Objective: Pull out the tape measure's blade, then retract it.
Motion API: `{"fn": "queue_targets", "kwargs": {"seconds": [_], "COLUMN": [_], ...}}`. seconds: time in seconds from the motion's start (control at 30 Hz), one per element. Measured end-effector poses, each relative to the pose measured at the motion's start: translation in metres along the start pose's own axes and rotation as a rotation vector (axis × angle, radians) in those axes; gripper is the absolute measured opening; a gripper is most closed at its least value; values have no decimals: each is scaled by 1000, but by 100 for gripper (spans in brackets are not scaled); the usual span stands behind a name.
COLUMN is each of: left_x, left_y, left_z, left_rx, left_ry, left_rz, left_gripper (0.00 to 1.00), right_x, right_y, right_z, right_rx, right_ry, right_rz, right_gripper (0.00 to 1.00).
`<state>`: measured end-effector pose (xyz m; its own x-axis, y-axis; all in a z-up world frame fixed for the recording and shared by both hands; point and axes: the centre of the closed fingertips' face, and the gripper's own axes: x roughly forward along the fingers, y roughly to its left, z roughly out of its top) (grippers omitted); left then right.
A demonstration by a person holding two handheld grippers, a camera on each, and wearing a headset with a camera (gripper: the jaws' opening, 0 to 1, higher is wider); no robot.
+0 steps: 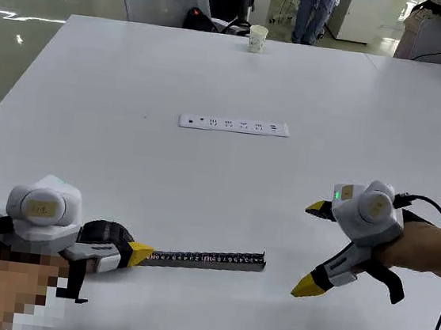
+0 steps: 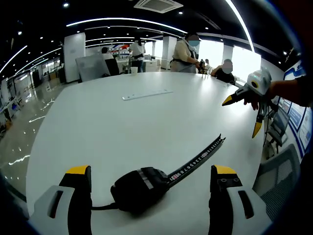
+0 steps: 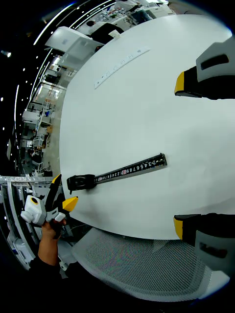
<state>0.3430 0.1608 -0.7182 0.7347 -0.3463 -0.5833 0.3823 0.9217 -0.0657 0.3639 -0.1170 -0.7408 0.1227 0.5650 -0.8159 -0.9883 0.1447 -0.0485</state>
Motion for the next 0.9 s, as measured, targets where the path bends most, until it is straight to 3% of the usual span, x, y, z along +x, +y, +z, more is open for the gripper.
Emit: {"fn": "queue_targets", "kwargs": {"seconds": [0.2, 0.6, 0.77, 0.9], "left_x": [7, 14, 17, 19], "left_y": [1, 20, 19, 20], "left_z": [-6, -7, -9, -11], "left_rx": [-10, -52, -64, -40], "left_ry": [5, -74, -97, -110], "left_rz": [38, 151, 167, 192], "left_gripper": [99, 99, 99, 99], "right_x": [6, 23, 30, 35], "right_y": [-4, -7, -5, -4], "right_z": [7, 8, 9, 11], "right_rx": [-17, -26, -39, -44], "right_ry": [6, 34, 48, 54], "right_rz": [9, 33, 44, 51], "right_gripper": [99, 99, 99, 99]}}
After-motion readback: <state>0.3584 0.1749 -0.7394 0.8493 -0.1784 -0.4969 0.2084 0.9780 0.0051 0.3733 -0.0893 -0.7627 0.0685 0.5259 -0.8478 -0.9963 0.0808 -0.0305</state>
